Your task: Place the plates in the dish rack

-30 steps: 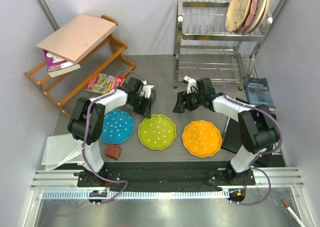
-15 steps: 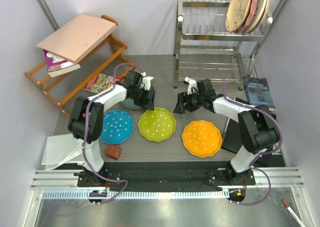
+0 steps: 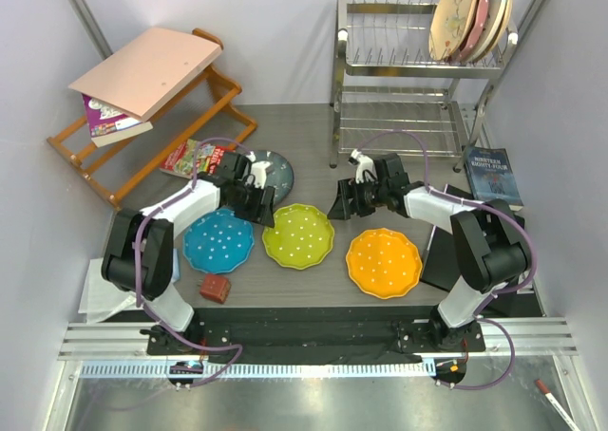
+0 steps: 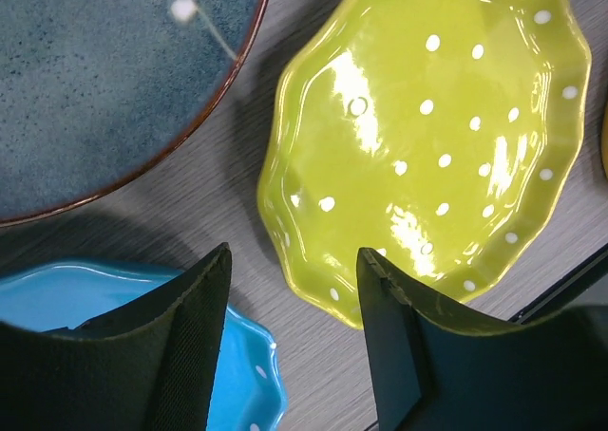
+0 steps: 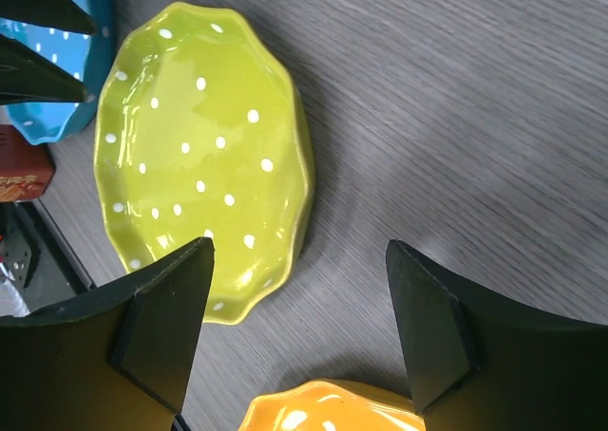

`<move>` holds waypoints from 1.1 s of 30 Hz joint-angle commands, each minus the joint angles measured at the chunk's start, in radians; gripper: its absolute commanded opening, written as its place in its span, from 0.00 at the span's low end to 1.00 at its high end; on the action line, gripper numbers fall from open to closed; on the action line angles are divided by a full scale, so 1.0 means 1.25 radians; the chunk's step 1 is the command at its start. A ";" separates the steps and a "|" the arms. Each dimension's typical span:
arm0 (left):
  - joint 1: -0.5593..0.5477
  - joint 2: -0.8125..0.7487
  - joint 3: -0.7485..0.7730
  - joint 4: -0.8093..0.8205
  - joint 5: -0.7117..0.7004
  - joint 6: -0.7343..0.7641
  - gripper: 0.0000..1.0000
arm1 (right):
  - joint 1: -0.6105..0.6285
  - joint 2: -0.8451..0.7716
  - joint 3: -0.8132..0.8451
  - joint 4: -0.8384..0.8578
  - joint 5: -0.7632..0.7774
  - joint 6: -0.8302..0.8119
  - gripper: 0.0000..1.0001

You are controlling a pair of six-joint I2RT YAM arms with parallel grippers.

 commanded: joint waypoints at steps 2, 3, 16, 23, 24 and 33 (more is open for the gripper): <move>0.007 0.002 -0.001 0.008 -0.007 -0.016 0.55 | 0.019 0.013 0.001 0.047 -0.043 0.022 0.78; 0.007 0.012 -0.001 0.008 0.003 -0.016 0.53 | 0.021 0.022 -0.002 0.047 -0.042 0.024 0.78; 0.001 0.045 -0.025 -0.030 -0.007 -0.039 0.34 | 0.037 0.120 0.018 0.068 -0.052 0.051 0.74; 0.001 0.099 0.009 -0.020 0.041 -0.058 0.13 | 0.038 0.147 0.035 0.071 -0.112 0.056 0.70; 0.001 0.111 0.018 -0.020 0.042 -0.060 0.10 | 0.038 0.159 0.045 0.056 -0.120 0.047 0.68; 0.003 0.117 0.027 0.023 0.071 -0.085 0.00 | 0.043 0.200 0.077 0.007 -0.201 0.028 0.65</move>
